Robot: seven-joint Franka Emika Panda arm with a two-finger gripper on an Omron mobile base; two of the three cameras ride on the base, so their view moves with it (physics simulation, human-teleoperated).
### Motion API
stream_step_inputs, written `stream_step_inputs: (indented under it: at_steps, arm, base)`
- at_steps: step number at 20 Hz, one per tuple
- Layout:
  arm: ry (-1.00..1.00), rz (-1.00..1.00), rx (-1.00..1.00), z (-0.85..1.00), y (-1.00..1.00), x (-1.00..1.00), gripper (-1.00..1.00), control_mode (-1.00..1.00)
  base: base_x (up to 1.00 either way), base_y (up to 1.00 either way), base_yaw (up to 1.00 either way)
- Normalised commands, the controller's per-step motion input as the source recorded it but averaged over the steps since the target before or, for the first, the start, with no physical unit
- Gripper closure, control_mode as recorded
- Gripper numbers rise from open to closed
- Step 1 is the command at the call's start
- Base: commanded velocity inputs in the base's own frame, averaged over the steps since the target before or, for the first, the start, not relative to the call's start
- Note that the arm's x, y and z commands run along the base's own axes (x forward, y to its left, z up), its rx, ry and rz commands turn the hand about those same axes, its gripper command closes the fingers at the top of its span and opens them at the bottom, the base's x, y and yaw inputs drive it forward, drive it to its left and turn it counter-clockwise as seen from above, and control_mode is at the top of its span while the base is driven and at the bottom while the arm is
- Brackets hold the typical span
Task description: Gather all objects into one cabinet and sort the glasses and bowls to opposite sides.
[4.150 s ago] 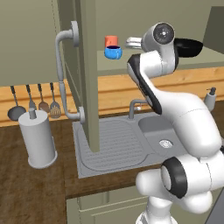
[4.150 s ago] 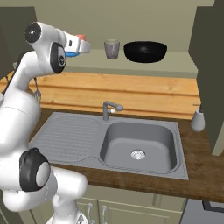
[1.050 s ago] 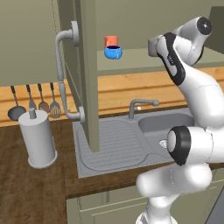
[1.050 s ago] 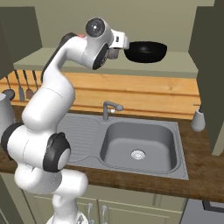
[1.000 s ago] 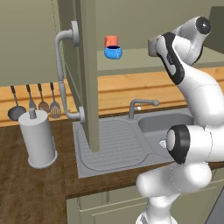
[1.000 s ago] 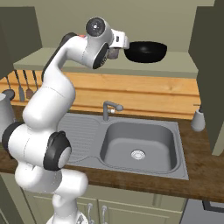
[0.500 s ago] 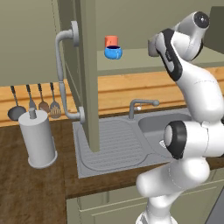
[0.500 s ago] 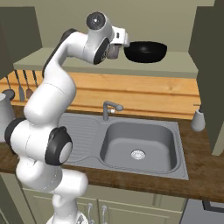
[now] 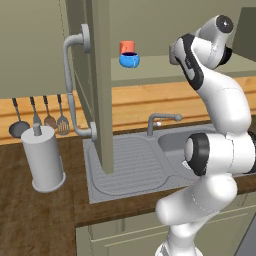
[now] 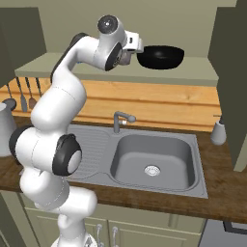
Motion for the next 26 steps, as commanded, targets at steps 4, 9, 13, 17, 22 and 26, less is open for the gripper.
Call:
stream_step_inputs:
  at_steps: [4, 9, 13, 17, 22, 26]
  arm:
    - [0.0, 0.0, 0.0, -0.16, 0.0, 0.06, -1.0, -1.0]
    - [0.0, 0.0, 0.0, -0.19, -0.03, 0.0, -1.0, -1.0]
    - [0.0, 0.0, 0.0, 0.0, -0.04, 0.02, -1.0, -1.0]
    - [0.0, 0.0, 0.0, 0.0, -0.01, 0.1, -1.0, -1.0]
    - [0.0, 0.0, 0.0, -0.08, 0.0, 0.05, -1.0, -1.0]
    - [0.0, 0.0, 0.0, -0.17, -0.03, 0.0, -1.0, -1.0]
  base:
    - [0.0, 0.0, 0.0]
    - [0.0, 0.0, 0.0]
    - [0.0, 0.0, 0.0]
    - [0.0, 0.0, 0.0]
    - [0.0, 0.0, 0.0]
    - [0.0, 0.0, 0.0]
